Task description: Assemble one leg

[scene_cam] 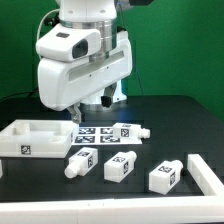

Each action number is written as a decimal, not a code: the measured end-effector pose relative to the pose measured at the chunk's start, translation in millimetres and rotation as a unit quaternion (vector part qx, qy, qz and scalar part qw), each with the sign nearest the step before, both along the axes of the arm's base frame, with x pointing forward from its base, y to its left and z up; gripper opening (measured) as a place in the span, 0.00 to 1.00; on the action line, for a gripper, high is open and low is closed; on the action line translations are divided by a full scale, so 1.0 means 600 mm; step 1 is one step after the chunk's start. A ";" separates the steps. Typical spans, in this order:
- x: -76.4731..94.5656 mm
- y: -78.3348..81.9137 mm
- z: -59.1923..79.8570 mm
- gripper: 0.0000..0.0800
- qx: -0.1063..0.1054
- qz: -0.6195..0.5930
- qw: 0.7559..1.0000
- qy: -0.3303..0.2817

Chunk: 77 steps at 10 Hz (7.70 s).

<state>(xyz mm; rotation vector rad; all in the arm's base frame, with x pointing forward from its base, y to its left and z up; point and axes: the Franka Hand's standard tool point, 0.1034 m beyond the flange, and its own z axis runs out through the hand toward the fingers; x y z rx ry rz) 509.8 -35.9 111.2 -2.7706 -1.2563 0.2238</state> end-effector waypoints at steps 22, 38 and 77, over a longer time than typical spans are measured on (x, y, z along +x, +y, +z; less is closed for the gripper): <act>-0.008 -0.043 -0.095 0.81 -0.043 -0.473 0.880 0.016; 0.015 -0.094 -0.136 0.35 -0.033 -0.392 0.919 -0.013; -0.158 0.310 -0.165 0.36 -0.087 -0.555 0.827 -0.019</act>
Offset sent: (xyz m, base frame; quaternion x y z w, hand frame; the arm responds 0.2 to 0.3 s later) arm 0.0027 -0.0462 0.0011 -0.0756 0.0212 0.2547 0.9638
